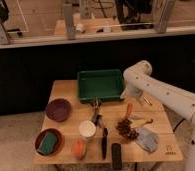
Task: Place pepper in table surface
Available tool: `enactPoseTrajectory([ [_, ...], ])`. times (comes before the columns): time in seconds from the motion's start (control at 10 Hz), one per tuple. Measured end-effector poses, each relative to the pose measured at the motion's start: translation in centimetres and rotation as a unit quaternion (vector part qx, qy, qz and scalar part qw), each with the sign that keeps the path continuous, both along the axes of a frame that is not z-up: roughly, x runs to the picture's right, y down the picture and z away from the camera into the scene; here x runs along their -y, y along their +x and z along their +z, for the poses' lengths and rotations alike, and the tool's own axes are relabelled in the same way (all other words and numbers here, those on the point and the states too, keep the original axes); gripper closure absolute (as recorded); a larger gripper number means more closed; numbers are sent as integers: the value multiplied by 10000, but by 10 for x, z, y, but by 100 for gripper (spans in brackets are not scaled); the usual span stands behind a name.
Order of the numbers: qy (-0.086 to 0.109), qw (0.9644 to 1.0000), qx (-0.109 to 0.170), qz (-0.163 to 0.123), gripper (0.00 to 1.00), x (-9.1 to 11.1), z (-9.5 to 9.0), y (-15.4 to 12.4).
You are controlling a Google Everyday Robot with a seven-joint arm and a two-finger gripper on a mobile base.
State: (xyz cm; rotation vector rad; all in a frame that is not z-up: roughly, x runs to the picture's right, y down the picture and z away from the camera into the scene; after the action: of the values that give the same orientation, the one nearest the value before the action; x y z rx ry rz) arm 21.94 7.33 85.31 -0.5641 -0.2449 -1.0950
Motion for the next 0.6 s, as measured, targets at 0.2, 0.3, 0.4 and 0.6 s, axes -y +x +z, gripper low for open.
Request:
enactPoseTrajectory([
  [0.2,-121,9998,134,-109,20,-7,11,5],
  [0.3,-168,9989,322,-282,20,-15,16,6],
  [0.4,-184,9978,484,-414,20,-20,20,8],
  [0.6,-215,9963,661,-505,20,-27,26,9],
])
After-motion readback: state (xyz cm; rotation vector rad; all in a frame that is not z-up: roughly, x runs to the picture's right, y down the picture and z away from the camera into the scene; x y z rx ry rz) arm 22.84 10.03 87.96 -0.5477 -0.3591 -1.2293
